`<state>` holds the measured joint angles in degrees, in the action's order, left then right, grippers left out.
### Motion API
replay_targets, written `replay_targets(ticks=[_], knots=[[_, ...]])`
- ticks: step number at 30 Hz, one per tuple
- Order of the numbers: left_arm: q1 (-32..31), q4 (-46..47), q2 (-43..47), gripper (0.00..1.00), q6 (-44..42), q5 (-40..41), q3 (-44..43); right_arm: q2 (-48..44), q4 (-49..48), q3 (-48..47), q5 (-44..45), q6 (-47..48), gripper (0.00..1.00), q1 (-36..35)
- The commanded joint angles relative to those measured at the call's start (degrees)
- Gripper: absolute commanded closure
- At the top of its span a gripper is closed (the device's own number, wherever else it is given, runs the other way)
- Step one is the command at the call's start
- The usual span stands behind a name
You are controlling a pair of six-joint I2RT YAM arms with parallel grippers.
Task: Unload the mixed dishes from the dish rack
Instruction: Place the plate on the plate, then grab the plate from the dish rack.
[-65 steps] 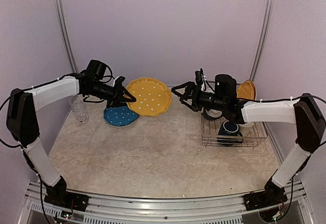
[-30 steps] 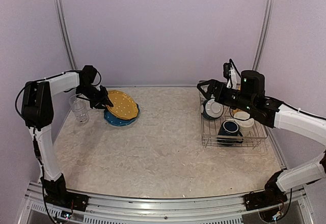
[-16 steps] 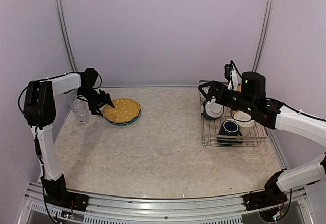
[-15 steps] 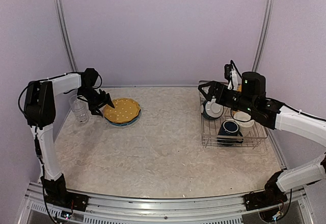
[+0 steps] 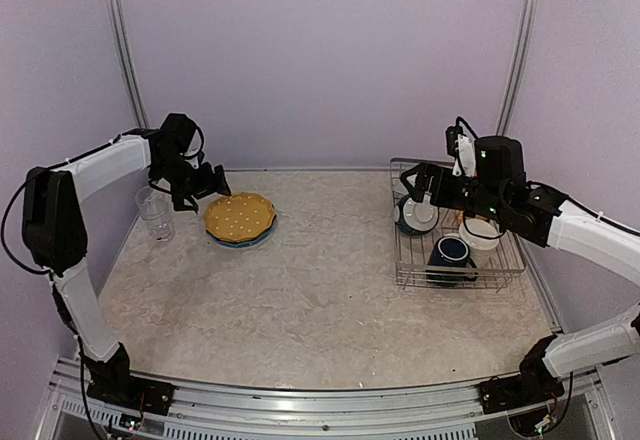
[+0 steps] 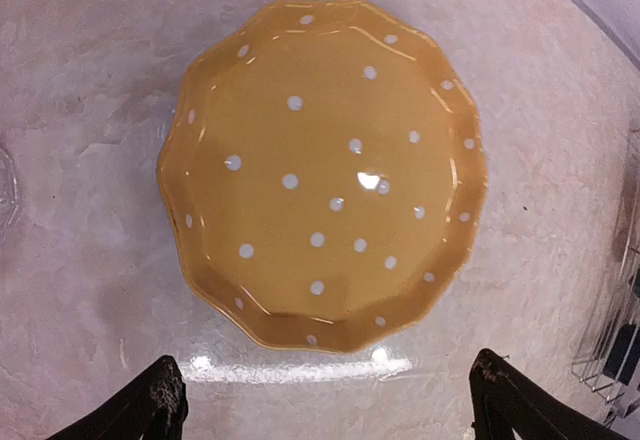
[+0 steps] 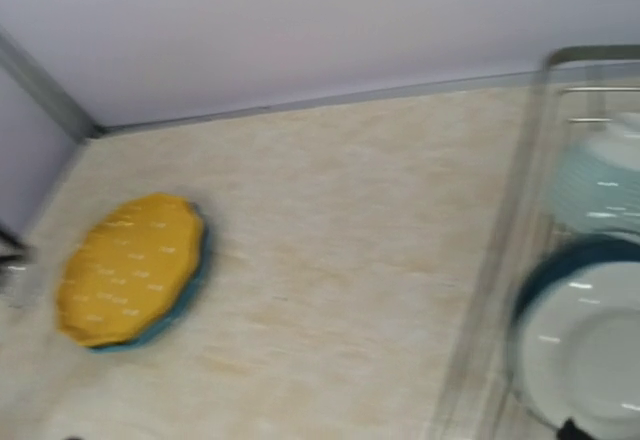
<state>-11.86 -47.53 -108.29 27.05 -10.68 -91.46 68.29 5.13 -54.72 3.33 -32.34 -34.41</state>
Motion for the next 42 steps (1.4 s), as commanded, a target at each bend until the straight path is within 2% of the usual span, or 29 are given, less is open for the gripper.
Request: replay_targets(ticks=[1,9,17,29,42], knots=[[-4.37,6.39,12.50,0.02,-4.53,2.25,3.74,-1.37,12.88,-3.67,10.31,5.04,0.00,0.19],[-6.95,12.50,25.29,0.01,-7.52,-4.23,8.55,1.13,29.66,-8.66,27.67,5.73,0.00,3.37],[-7.07,16.30,32.29,0.01,-6.15,-6.38,11.72,8.06,33.15,-14.01,31.05,7.82,0.00,10.36],[-9.15,12.59,30.40,0.01,-3.71,-6.41,8.23,27.16,37.39,-28.13,37.15,1.72,0.01,13.37],[-9.27,12.90,30.70,0.01,-3.58,-7.91,8.49,34.23,39.31,-33.64,43.13,0.99,0.01,14.69]])
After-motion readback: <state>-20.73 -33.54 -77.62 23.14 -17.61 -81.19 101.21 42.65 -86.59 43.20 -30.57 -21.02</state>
